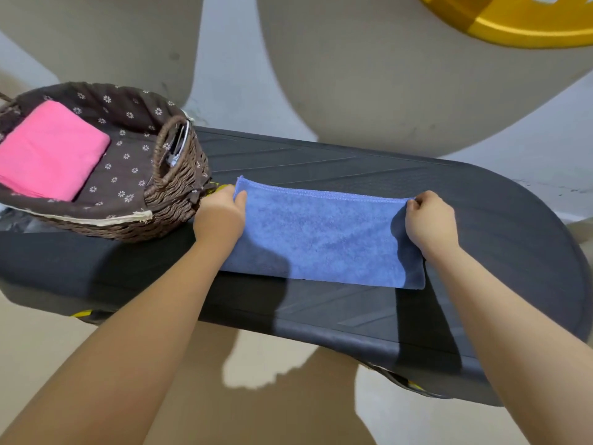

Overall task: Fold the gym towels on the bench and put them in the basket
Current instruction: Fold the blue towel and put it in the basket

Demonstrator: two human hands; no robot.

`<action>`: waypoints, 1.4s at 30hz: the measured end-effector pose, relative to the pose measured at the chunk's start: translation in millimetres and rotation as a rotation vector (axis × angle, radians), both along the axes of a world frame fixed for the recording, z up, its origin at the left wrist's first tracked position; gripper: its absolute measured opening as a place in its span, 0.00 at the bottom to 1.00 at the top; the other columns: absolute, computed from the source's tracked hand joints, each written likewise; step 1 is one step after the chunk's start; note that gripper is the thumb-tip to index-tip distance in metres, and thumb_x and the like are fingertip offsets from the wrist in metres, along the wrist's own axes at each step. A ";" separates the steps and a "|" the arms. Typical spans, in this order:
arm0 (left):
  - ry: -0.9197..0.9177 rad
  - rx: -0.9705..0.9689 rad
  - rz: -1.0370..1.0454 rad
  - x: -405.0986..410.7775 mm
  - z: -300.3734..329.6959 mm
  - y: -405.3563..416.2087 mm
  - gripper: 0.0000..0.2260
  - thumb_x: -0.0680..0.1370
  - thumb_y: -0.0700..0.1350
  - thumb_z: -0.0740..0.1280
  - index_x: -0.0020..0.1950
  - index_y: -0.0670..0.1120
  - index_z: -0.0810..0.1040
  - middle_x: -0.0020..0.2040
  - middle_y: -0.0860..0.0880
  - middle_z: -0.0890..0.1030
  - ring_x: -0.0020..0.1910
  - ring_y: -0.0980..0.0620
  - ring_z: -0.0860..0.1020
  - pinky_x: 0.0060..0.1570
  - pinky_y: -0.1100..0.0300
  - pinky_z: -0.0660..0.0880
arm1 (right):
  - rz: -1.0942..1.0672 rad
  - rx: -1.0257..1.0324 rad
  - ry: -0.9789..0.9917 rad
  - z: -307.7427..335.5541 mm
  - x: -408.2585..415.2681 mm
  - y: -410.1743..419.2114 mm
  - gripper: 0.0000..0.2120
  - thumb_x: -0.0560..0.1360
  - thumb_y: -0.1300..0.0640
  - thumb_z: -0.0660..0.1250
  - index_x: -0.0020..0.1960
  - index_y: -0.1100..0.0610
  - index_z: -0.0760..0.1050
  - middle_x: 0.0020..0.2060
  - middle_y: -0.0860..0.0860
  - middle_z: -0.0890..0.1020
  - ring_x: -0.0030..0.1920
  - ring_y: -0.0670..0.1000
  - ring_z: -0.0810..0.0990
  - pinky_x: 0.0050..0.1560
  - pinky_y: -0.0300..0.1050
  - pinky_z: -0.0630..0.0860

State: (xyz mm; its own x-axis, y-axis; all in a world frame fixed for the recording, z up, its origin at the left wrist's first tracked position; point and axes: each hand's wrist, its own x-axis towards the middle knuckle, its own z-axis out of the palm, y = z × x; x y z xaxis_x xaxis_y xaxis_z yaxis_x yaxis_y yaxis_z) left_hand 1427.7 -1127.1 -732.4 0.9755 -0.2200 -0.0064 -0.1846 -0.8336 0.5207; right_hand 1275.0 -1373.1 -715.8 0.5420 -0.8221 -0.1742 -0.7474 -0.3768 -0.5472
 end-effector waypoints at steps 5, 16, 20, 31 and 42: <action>-0.136 0.125 -0.021 -7.6 2.1 -4.6 0.15 0.81 0.48 0.56 0.44 0.37 0.70 0.38 0.41 0.70 0.40 0.39 0.73 0.36 0.54 0.61 | -0.016 -0.091 0.088 -4.3 3.4 3.5 0.15 0.81 0.53 0.51 0.59 0.62 0.69 0.56 0.63 0.77 0.56 0.65 0.75 0.49 0.52 0.69; -0.281 0.195 -0.653 -40.3 -2.5 -29.4 0.23 0.78 0.45 0.52 0.73 0.41 0.61 0.74 0.42 0.62 0.74 0.47 0.60 0.71 0.56 0.55 | 0.656 -0.360 -0.079 -2.4 21.3 88.4 0.24 0.77 0.52 0.51 0.68 0.62 0.67 0.71 0.60 0.66 0.72 0.60 0.63 0.70 0.57 0.59; -0.101 0.363 -0.632 -41.9 -20.4 -15.1 0.39 0.69 0.64 0.36 0.77 0.47 0.48 0.78 0.49 0.47 0.77 0.52 0.47 0.73 0.57 0.41 | 0.776 -0.297 0.190 -23.7 14.9 106.4 0.34 0.75 0.37 0.37 0.77 0.52 0.47 0.77 0.49 0.47 0.77 0.50 0.45 0.75 0.50 0.42; -0.041 0.408 -0.592 -45.4 -10.6 -11.9 0.51 0.58 0.74 0.38 0.77 0.48 0.43 0.78 0.49 0.42 0.76 0.51 0.41 0.73 0.54 0.39 | 0.270 -0.277 0.225 -15.4 -48.2 35.3 0.32 0.78 0.42 0.50 0.75 0.60 0.54 0.75 0.57 0.59 0.73 0.58 0.58 0.72 0.56 0.58; 0.009 0.432 -0.578 -67.9 1.2 -18.8 0.48 0.64 0.75 0.48 0.77 0.49 0.43 0.77 0.47 0.40 0.76 0.50 0.41 0.73 0.54 0.39 | 0.000 0.053 0.129 20.0 -57.4 8.3 0.16 0.75 0.62 0.61 0.62 0.63 0.66 0.58 0.62 0.75 0.56 0.63 0.75 0.48 0.52 0.71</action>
State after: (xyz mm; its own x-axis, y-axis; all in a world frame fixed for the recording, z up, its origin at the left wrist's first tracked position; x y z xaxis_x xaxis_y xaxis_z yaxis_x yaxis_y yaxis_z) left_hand 1359.8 -1145.8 -731.3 0.7034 -0.6768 -0.2172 -0.6554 -0.7358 0.1701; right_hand 1217.6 -1364.8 -695.8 0.5123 -0.8099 -0.2857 -0.8130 -0.3502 -0.4652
